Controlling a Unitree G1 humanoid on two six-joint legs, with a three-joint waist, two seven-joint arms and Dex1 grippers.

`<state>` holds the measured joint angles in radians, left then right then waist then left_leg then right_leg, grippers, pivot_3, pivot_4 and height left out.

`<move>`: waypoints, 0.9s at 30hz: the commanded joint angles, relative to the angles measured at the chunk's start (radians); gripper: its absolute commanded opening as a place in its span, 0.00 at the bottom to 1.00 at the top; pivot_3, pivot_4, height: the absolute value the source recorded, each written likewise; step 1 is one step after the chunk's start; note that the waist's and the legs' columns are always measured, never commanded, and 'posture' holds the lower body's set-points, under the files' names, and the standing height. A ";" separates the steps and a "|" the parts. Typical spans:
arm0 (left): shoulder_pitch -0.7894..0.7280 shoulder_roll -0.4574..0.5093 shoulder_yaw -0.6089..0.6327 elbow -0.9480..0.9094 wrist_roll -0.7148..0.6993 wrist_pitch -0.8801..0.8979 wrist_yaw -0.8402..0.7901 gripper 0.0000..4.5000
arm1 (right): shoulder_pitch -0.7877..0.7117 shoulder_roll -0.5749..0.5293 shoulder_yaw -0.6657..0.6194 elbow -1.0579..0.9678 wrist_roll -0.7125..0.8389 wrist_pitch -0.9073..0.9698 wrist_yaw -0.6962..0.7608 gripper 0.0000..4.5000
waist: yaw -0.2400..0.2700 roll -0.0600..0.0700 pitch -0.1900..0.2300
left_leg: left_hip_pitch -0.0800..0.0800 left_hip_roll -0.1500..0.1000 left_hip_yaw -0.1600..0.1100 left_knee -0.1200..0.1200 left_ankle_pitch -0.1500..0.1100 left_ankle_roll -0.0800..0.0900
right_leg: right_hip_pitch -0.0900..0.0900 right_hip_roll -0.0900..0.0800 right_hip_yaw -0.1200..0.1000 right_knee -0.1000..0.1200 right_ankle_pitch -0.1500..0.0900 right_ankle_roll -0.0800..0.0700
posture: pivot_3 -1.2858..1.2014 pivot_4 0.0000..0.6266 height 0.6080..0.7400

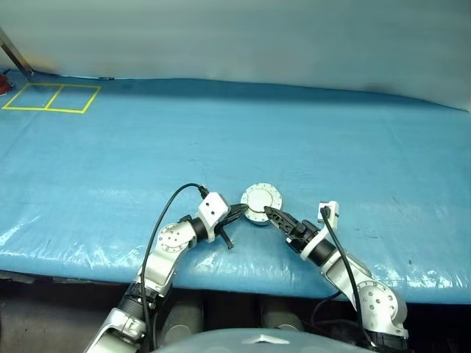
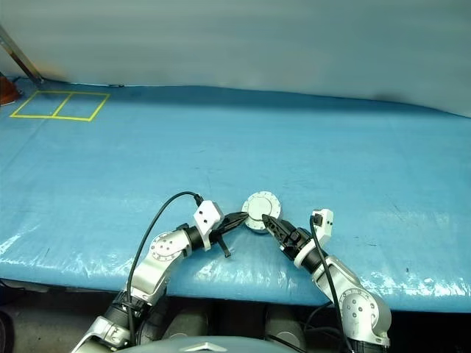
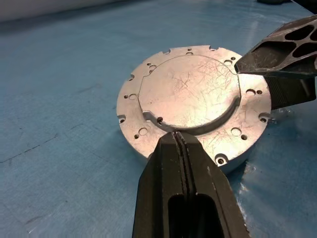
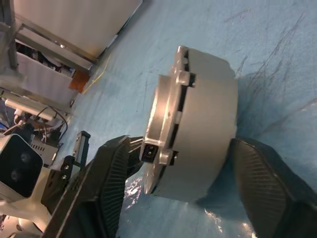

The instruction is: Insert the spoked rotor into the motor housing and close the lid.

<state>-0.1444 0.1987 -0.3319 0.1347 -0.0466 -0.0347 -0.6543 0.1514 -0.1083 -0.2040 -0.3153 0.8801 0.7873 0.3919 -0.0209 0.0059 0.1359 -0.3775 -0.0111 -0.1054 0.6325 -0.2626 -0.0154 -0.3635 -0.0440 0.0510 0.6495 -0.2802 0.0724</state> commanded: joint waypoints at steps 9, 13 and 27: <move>0.019 0.010 -0.028 -0.004 0.007 0.029 -0.039 0.00 | -0.019 0.011 0.033 -0.013 -0.004 -0.037 0.002 0.26 | -0.003 0.000 0.000 | 0.000 0.000 0.000 0.000 0.000 0.000 | 0.000 0.000 0.000 0.001 0.000 0.000 | 0.52 0.24 1.00; 0.055 0.058 -0.016 -0.143 -0.108 0.127 -0.155 0.00 | 0.001 0.027 0.034 -0.006 -0.001 -0.034 -0.012 0.26 | -0.007 0.000 0.000 | 0.000 0.000 0.000 0.000 0.000 0.000 | -0.001 0.000 0.000 0.002 0.000 0.000 | 0.52 0.24 1.00; 0.141 0.354 0.098 -0.459 -0.394 0.486 -0.337 0.00 | -0.018 0.108 0.018 0.113 0.062 0.007 -0.115 0.26 | -0.032 0.002 0.004 | 0.001 0.003 0.004 -0.001 0.001 -0.001 | -0.010 0.003 0.005 0.014 -0.004 -0.006 | 0.52 0.24 1.00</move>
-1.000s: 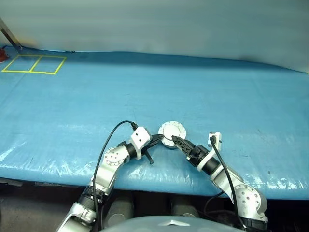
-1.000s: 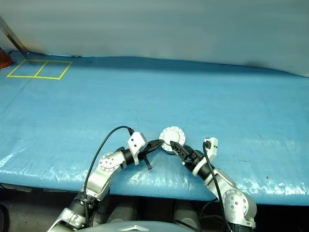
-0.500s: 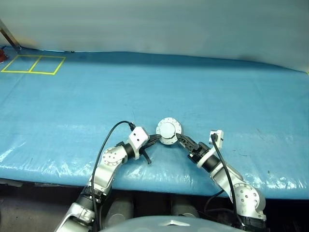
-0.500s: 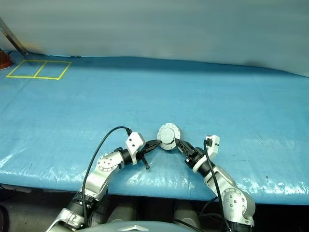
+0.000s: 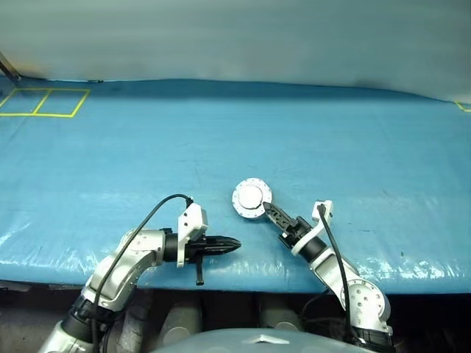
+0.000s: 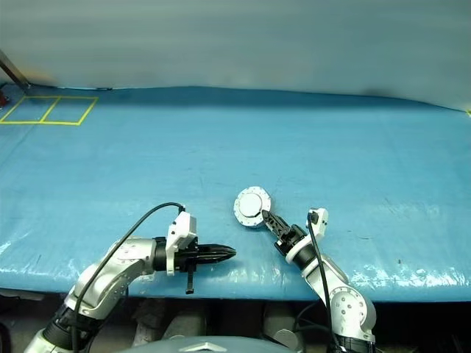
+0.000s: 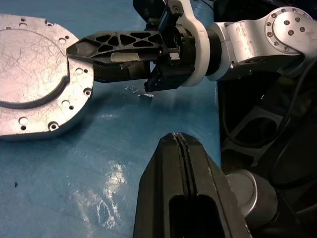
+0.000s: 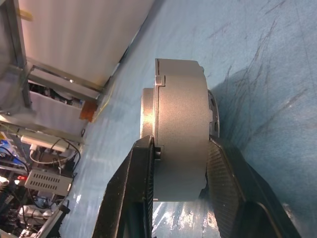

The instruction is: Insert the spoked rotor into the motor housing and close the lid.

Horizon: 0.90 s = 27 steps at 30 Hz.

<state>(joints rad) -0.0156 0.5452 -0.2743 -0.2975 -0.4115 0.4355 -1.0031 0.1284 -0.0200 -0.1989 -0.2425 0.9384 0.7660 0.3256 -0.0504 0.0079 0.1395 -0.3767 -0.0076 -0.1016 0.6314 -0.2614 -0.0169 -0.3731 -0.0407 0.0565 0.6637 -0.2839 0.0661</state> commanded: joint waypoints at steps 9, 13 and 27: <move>0.035 -0.157 0.275 -0.043 -0.392 0.227 0.180 0.00 | -0.018 0.082 -0.027 0.019 0.145 0.027 -0.071 0.26 | -0.010 -0.001 0.001 | -0.001 0.001 0.000 0.000 0.001 0.000 | -0.001 0.001 0.002 0.000 0.000 0.000 | 0.52 0.24 1.00; 0.026 -0.167 0.336 -0.036 -0.454 0.288 0.243 0.00 | -0.031 0.094 -0.016 -0.027 0.194 0.031 -0.091 0.26 | -0.010 -0.001 0.001 | -0.002 0.001 0.000 0.000 0.001 0.000 | -0.003 0.001 0.002 0.001 0.000 0.000 | 0.52 0.24 1.00; 0.092 -0.253 0.479 -0.035 -0.492 0.212 0.372 0.57 | -0.209 0.125 -0.034 -0.033 0.375 -0.006 -0.211 0.26 | -0.007 -0.002 0.012 | -0.008 0.000 0.000 -0.002 0.002 -0.002 | -0.009 -0.001 0.001 0.001 0.000 0.000 | 0.52 0.24 1.00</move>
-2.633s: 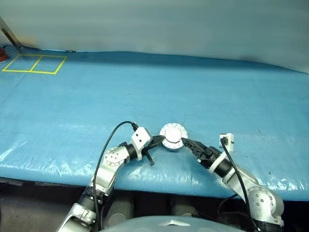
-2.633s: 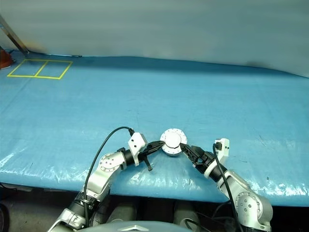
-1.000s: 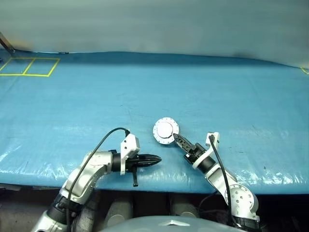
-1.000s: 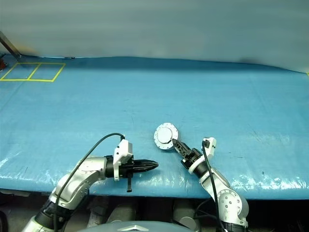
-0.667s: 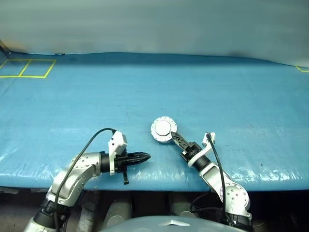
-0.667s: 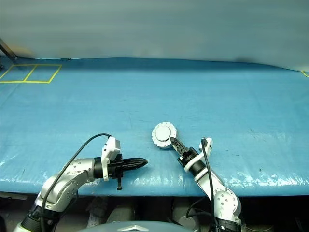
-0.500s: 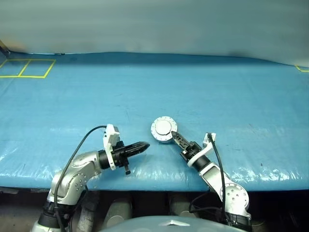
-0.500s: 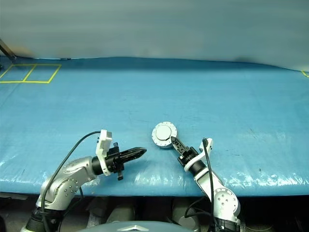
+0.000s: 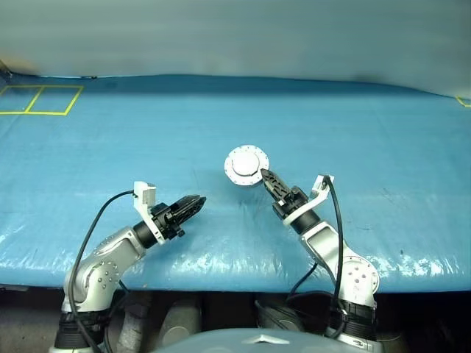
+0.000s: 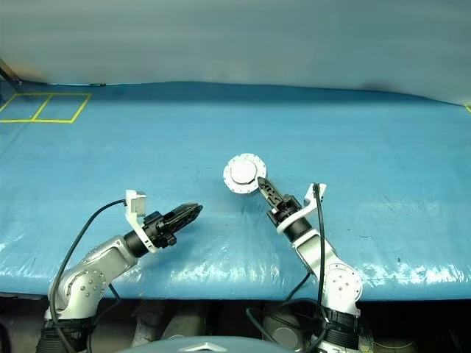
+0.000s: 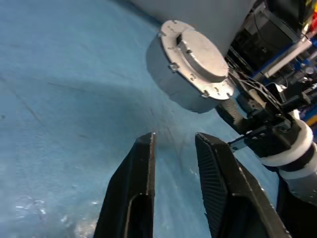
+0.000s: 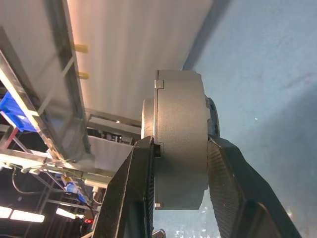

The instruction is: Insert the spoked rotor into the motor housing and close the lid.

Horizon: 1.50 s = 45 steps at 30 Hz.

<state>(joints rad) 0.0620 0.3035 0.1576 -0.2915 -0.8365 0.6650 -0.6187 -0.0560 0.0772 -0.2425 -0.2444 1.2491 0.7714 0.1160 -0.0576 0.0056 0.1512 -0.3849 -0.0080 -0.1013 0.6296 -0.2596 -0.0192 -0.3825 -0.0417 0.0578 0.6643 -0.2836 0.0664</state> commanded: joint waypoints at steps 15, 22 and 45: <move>0.067 -0.088 -0.046 -0.097 -0.136 -0.016 -0.032 0.99 | -0.080 -0.035 0.098 -0.094 0.203 0.079 -0.048 0.26 | 0.001 0.000 0.000 | -0.012 -0.001 0.000 0.013 0.001 -0.001 | -0.010 0.000 -0.001 0.011 0.000 0.000 | 0.52 0.24 1.00; 0.077 -0.158 -0.065 -0.150 -0.182 -0.042 0.001 0.99 | -0.066 -0.080 0.111 -0.113 0.252 0.082 -0.082 0.26 | 0.000 0.000 0.001 | -0.012 -0.001 0.000 0.018 0.001 -0.001 | -0.009 0.001 0.000 0.013 0.001 0.001 | 0.52 0.24 1.00; -0.007 -0.267 -0.063 0.035 -0.226 -0.059 0.031 0.99 | -0.079 -0.168 0.171 -0.136 0.279 0.085 -0.066 0.26 | -0.002 -0.001 0.001 | -0.012 -0.001 0.000 0.018 0.001 -0.001 | -0.009 0.002 -0.001 0.013 0.001 0.001 | 0.52 0.24 1.00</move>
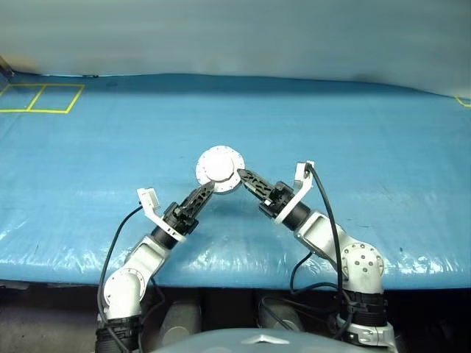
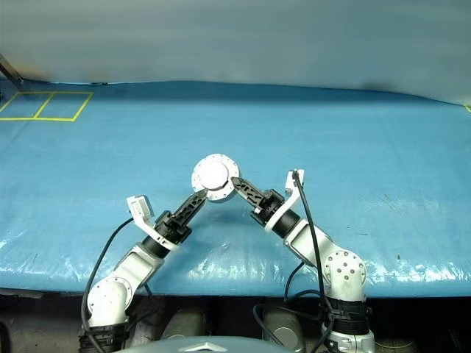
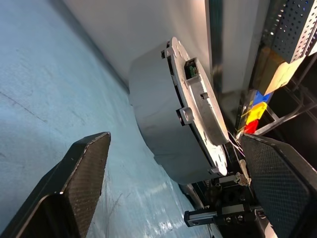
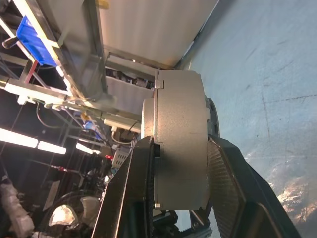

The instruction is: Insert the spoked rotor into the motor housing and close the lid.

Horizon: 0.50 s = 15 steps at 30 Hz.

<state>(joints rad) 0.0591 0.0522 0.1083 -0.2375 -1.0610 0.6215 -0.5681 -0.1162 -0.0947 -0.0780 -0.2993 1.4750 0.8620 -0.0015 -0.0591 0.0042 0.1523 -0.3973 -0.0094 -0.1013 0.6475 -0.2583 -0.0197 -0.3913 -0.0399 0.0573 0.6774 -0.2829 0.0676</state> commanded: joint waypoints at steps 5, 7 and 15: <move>-0.017 -0.077 -0.003 -0.032 -0.049 -0.029 -0.005 0.99 | -0.016 -0.006 0.016 -0.077 0.047 -0.012 0.057 0.26 | 0.000 0.000 0.000 | 0.000 0.000 0.000 0.000 0.000 0.000 | 0.000 0.000 0.000 0.000 0.000 0.000 | 0.52 0.24 1.00; -0.016 -0.094 -0.005 -0.040 -0.049 -0.034 0.001 0.99 | -0.014 -0.008 0.018 -0.077 0.045 -0.013 0.059 0.26 | 0.000 0.000 0.000 | 0.000 0.000 0.000 0.000 0.000 0.000 | 0.000 0.000 0.000 0.000 0.000 0.000 | 0.52 0.24 1.00; 0.004 -0.115 0.007 -0.047 -0.064 -0.038 0.036 0.99 | -0.013 -0.006 0.024 -0.067 0.025 -0.021 0.058 0.26 | 0.000 -0.001 0.001 | 0.000 0.000 0.000 0.000 0.000 0.000 | 0.000 0.000 0.000 0.000 0.000 0.000 | 0.52 0.24 1.00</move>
<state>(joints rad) 0.0610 -0.0583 0.1110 -0.2374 -1.1039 0.5974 -0.5261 -0.1151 -0.1107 -0.0506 -0.3174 1.4707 0.8587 0.0241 -0.0589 0.0032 0.1529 -0.3975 -0.0092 -0.1015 0.6476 -0.2582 -0.0198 -0.3914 -0.0397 0.0572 0.6774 -0.2829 0.0676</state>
